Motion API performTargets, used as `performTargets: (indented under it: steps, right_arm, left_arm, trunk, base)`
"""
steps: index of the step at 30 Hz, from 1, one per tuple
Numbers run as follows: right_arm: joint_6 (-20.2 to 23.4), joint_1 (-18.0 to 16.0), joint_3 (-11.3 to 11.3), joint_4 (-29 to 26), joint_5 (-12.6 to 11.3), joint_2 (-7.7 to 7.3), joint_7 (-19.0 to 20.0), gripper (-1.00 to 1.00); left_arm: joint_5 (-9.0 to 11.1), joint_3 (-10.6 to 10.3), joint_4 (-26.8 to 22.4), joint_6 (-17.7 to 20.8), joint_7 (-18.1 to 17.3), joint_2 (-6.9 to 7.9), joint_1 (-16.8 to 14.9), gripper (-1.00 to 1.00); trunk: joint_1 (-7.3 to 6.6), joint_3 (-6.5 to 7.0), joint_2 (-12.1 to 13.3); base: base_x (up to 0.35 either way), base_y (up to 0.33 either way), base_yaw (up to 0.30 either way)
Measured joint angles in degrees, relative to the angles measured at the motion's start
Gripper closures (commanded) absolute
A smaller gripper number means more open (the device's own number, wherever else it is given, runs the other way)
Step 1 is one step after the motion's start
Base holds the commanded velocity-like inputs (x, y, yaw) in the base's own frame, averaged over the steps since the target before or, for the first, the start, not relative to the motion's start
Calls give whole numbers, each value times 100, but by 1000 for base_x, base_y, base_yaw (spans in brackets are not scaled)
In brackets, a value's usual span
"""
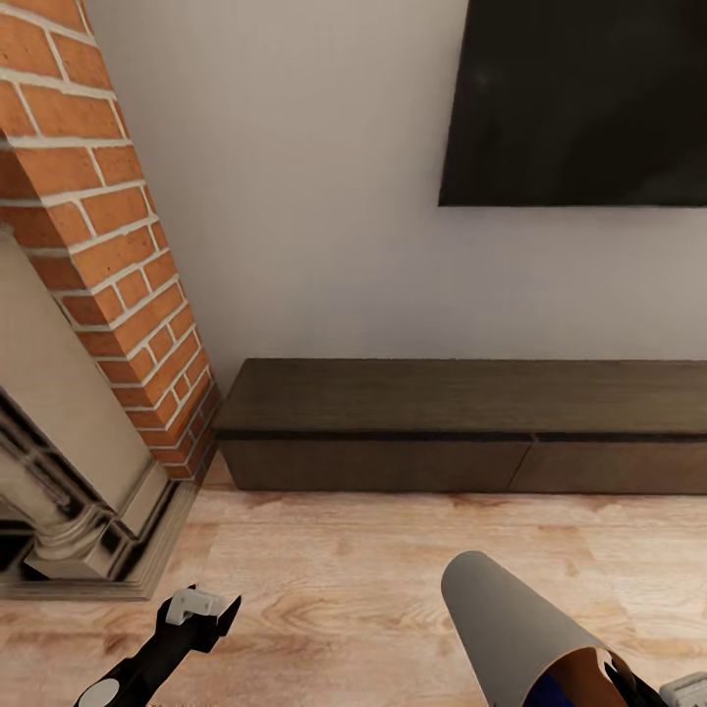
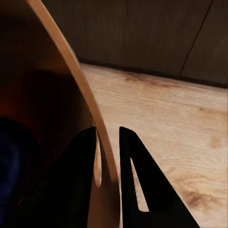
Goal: Put the three can of soda from the living room inside the tash can in the kitchen.
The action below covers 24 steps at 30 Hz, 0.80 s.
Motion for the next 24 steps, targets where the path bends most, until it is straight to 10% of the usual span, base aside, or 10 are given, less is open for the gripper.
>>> performTargets:
  steps: [24]
  right_arm:
    - [-4, 0, -1, 0, 2, 1, 3, 100]
  left_arm:
    - [-20, -9, 15, -1, 0, 0, -2, -100]
  trunk:
    - [0, 0, 0]
  base:
    - [0, 0, 248]
